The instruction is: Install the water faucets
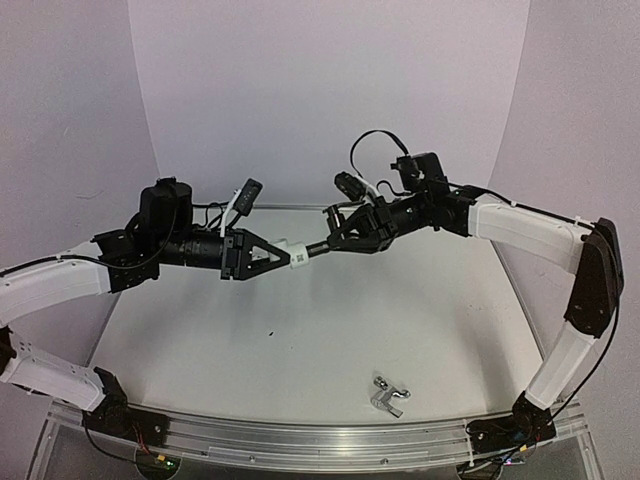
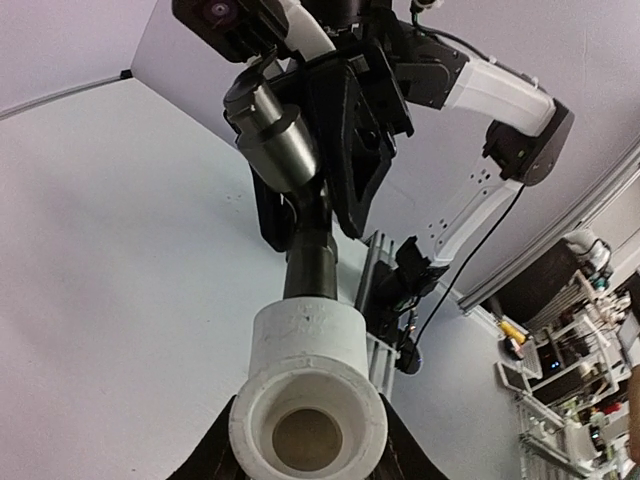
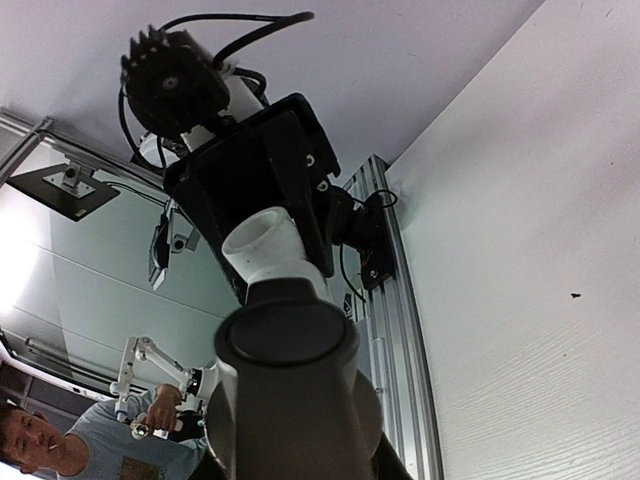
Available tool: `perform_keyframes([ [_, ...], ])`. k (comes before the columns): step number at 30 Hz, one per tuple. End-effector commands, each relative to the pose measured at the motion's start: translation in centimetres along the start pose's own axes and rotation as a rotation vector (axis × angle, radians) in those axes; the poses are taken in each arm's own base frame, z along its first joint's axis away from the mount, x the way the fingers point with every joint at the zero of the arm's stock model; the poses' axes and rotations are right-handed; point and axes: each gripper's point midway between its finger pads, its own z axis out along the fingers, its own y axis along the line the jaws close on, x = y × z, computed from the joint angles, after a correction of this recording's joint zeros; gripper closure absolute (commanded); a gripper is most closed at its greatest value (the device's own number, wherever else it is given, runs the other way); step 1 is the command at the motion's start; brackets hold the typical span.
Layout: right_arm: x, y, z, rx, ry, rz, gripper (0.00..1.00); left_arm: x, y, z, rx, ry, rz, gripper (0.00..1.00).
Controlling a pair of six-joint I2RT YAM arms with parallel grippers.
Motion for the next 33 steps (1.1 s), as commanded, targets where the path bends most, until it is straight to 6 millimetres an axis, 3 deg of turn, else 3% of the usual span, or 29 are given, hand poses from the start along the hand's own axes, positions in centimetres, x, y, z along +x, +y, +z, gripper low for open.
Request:
perform_keyframes([
  [1, -1.1, 1.1, -0.1, -0.025, -0.025, -0.011, 1.00, -0.1, -1.0, -0.5, -0.117, 0.040, 0.239, 0.70],
  [6, -1.4, 1.2, -0.3, 0.000, -0.045, -0.064, 1.00, 0.5, -1.0, -0.5, -0.145, 0.072, 0.267, 0.60],
  [16, -0.3, -0.8, 0.6, -0.061, -0.003, 0.113, 1.00, 0.4, -1.4, -0.7, -0.304, 0.068, 0.539, 0.73],
  [23, 0.1, -1.6, 1.0, -0.111, 0.018, 0.218, 1.00, 3.4, -1.4, 1.3, -0.447, 0.180, 0.853, 0.82],
  [27, -0.4, -1.4, 1.1, -0.111, 0.014, 0.218, 1.00, 5.2, -0.3, 2.6, -0.595, 0.292, 1.051, 0.84],
  [33, -1.1, -1.8, 0.7, -0.098, -0.007, 0.235, 1.00, 4.9, 1.0, 2.4, -0.744, 0.321, 1.209, 0.76],
])
